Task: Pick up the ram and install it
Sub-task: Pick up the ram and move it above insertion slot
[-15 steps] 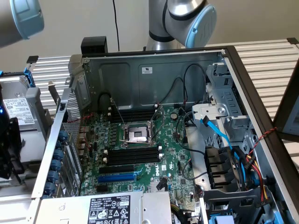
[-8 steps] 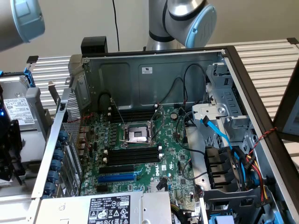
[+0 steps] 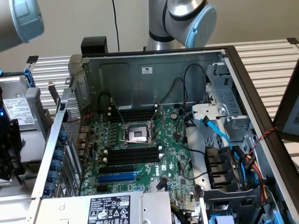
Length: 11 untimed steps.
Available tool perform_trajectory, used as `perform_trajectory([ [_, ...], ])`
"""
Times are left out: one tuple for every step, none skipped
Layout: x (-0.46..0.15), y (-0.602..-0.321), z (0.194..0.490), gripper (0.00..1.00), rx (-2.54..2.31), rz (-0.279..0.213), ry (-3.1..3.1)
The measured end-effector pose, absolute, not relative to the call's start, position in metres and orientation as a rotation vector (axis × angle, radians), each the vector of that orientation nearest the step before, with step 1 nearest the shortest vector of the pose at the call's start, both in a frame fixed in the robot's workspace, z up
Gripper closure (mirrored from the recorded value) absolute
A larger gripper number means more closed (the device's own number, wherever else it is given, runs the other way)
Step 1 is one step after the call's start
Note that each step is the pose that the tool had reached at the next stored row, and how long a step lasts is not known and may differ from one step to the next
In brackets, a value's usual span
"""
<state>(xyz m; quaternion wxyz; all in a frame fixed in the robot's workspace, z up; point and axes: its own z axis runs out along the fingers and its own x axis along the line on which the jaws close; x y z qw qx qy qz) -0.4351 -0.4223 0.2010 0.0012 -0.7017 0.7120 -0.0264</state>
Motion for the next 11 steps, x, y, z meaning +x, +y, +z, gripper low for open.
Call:
perform_trajectory([
  [-0.4352,-0.4224,0.2009,0.68,-2.203,-0.083,2.235],
  [-0.4354,-0.4225,0.2007,0.68,-2.203,-0.083,2.235],
  [-0.4356,-0.4226,0.2006,0.68,-2.203,-0.083,2.235],
  [-0.4359,-0.4226,0.2004,0.68,-2.203,-0.083,2.235],
  [-0.4361,-0.4225,0.2003,0.68,-2.203,-0.083,2.235],
  [-0.4362,-0.4226,0.2003,0.68,-2.203,-0.083,2.235],
  [-0.4363,-0.4226,0.2003,0.68,-2.203,-0.082,2.235],
  [-0.4363,-0.4226,0.2002,0.68,-2.203,-0.083,2.235],
  [-0.4363,-0.4226,0.2002,0.68,-2.203,-0.083,2.235],
  [-0.4364,-0.4226,0.2002,0.68,-2.203,-0.083,2.235],
  [-0.4364,-0.4226,0.2002,0.68,-2.203,-0.083,2.235],
])
